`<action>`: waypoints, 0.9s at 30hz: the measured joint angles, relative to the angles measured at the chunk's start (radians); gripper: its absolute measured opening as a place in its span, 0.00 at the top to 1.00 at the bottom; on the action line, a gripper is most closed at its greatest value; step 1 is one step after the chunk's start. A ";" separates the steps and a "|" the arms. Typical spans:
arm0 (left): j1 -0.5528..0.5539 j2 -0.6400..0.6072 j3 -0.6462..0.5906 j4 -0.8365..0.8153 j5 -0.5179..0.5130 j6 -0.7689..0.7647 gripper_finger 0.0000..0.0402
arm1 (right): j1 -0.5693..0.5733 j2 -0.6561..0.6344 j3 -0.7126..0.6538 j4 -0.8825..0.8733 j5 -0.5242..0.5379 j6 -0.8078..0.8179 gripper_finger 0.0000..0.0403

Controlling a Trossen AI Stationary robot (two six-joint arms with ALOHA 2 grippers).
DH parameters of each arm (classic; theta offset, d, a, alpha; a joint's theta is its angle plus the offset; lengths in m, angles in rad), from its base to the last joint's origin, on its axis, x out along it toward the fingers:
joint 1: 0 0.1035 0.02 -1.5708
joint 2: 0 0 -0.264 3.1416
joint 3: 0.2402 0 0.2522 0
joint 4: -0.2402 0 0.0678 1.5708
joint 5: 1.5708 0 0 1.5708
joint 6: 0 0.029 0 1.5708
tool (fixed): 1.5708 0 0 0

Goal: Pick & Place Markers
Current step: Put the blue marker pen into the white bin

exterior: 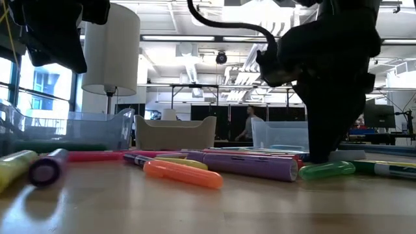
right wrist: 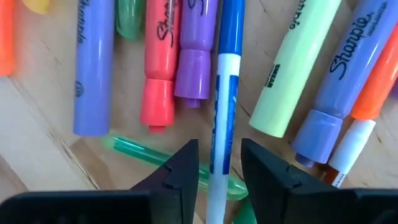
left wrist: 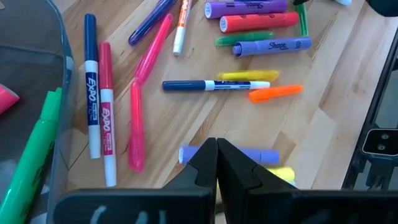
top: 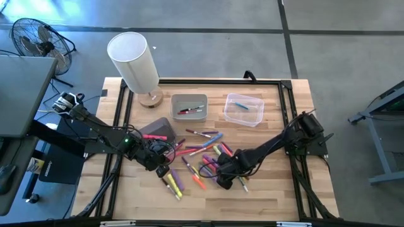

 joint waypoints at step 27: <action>-0.360 0.193 0.294 -0.182 0.190 0.165 1.00 | 0.003 0.037 0.002 -0.003 0.041 -0.013 0.92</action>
